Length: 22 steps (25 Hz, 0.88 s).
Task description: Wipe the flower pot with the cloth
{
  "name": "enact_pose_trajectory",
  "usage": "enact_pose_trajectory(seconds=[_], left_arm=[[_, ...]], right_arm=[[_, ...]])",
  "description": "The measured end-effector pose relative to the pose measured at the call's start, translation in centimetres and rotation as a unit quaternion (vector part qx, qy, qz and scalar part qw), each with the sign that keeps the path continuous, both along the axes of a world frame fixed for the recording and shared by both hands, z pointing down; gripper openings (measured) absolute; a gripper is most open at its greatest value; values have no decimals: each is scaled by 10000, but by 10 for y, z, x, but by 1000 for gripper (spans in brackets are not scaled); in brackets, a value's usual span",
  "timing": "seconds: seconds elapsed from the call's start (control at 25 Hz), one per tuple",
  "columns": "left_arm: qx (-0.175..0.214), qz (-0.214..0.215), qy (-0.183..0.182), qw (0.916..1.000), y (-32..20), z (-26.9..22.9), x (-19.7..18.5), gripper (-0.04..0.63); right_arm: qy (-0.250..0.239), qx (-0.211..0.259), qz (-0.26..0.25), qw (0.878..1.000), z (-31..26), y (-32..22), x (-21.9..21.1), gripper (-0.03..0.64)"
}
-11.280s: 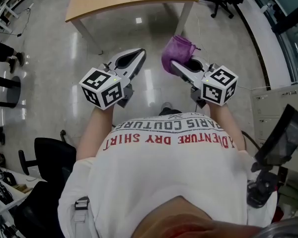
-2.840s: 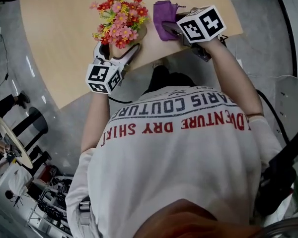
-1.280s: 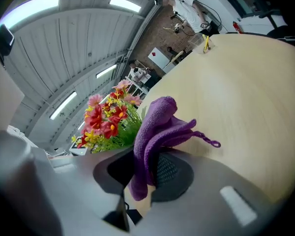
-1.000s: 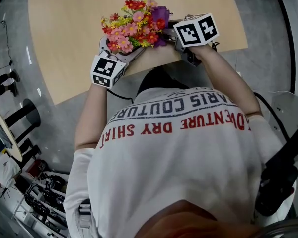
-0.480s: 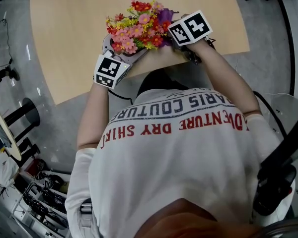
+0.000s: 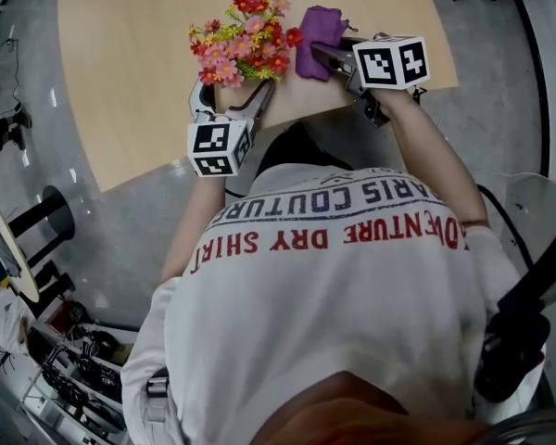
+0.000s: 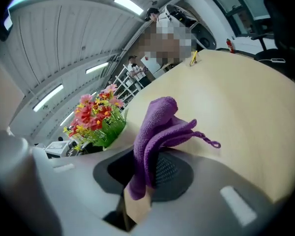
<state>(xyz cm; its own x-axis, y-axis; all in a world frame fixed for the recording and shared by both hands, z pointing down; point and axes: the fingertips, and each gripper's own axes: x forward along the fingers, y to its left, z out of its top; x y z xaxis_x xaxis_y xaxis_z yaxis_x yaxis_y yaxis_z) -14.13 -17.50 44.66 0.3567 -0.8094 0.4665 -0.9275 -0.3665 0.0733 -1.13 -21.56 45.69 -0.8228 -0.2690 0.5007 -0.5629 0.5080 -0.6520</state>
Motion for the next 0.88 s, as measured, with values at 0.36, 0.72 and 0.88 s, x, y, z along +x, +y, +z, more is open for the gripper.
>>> enact_pose_trajectory(seconds=[0.36, 0.72, 0.88], left_arm=[[-37, -1834, -422, 9821, -8, 19, -5, 463], [-237, -2168, -435, 9750, -19, 27, -6, 423], [-274, -1790, -452, 9824, -15, 24, -7, 420]], right_arm=[[-63, 91, 186, 9998, -6, 15, 23, 66], [-97, 39, 180, 9998, -4, 28, 24, 66], [-152, 36, 108, 9998, -8, 32, 17, 65]])
